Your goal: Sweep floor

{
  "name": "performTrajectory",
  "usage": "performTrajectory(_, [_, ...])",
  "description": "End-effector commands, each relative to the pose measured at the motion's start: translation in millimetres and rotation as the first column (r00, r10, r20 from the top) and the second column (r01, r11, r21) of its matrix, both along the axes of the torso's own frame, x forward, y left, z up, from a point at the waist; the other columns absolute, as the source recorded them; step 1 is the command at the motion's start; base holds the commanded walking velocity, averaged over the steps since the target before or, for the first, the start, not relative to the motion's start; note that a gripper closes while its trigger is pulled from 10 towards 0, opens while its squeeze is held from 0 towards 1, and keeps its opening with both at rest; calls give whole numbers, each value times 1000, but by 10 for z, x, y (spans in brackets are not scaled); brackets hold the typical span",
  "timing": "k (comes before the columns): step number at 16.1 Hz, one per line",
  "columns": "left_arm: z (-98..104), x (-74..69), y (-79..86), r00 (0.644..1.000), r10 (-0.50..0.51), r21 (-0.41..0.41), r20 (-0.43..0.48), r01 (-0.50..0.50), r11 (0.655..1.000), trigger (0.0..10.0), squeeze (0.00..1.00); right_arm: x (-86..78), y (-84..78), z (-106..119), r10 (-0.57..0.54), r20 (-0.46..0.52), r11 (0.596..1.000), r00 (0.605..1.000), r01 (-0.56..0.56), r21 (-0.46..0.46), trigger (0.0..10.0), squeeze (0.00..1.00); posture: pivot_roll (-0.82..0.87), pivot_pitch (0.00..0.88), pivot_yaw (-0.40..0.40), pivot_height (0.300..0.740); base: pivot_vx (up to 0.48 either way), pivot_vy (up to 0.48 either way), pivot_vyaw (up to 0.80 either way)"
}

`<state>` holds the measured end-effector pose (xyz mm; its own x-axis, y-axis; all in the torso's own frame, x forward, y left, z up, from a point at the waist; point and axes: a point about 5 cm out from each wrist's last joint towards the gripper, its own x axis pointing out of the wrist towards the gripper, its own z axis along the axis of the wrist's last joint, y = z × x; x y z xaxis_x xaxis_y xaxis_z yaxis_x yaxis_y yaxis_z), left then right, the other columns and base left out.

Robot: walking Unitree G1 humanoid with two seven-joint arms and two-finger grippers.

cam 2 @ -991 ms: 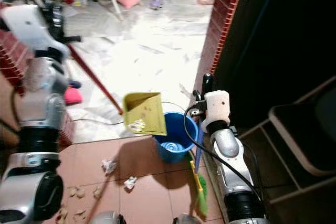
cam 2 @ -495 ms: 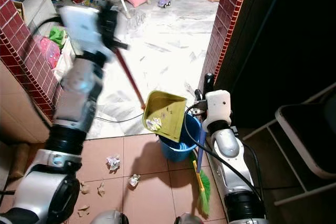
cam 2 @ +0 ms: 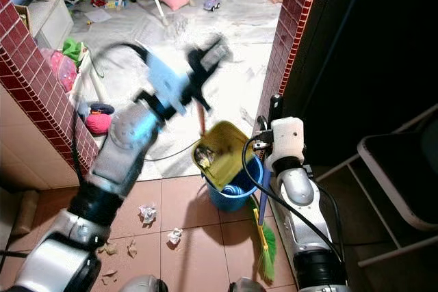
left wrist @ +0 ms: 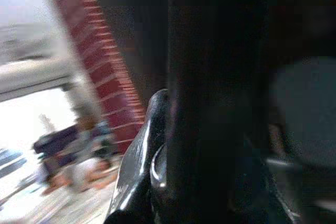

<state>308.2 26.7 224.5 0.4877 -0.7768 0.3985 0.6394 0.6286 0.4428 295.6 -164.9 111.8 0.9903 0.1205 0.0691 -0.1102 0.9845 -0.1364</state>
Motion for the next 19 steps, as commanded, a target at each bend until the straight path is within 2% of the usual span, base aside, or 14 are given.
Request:
performTrajectory(1, [39,-89,-66,996,-70,63,64,66,996,10000,0,47,-3,143,12,71,1000,997,-10,-25,10000,0,-60,0,8,740,0,0,0])
performTrajectory(3, [-59,-117,-86,993,-111,136,51,103,985,10000,0,62,4,151,15,74,1000,997,-13,-28,10000,0,-60,0,8,740,0,0,0])
performTrajectory(5, [-57,-103,-64,993,-100,143,60,91,986,10000,0,64,8,148,14,75,999,997,-12,-30,10000,0,-59,0,8,740,0,0,0])
performTrajectory(9, [139,-54,-1,981,-41,123,187,18,992,10000,0,76,19,168,17,84,999,996,-14,-37,10000,0,-58,0,4,740,0,0,0])
performTrajectory(10, [169,-74,-17,974,-51,130,220,23,991,10000,0,86,13,162,17,82,999,996,-14,-39,10000,0,-54,0,-4,740,0,0,0])
performTrajectory(11, [117,-208,-134,965,-148,169,218,112,979,10000,0,102,27,153,27,80,999,996,-23,-44,10000,0,-47,0,-7,740,0,0,0])
performTrajectory(12, [110,-224,-130,949,-152,222,276,91,971,10000,0,106,44,157,36,84,998,996,-32,-49,10000,0,-54,0,-4,740,0,0,0])
performTrajectory(13, [121,-203,-115,953,-136,208,271,80,975,10000,0,105,43,159,36,85,998,996,-32,-50,10000,0,-54,0,-4,740,0,0,0])
performTrajectory(14, [137,-127,-65,973,-90,150,214,59,987,10000,0,112,37,165,31,86,998,996,-27,-50,10000,0,-51,0,-8,740,0,0,0])
performTrajectory(15, [134,-128,-62,972,-92,155,218,58,986,10000,0,113,37,165,30,86,998,996,-26,-49,10000,0,-51,0,-8,740,0,0,0])
performTrajectory(19, [170,-80,5,977,-18,85,211,0,996,10000,0,117,23,155,31,86,998,996,-27,-55,10000,0,-49,0,-11,740,0,0,0])
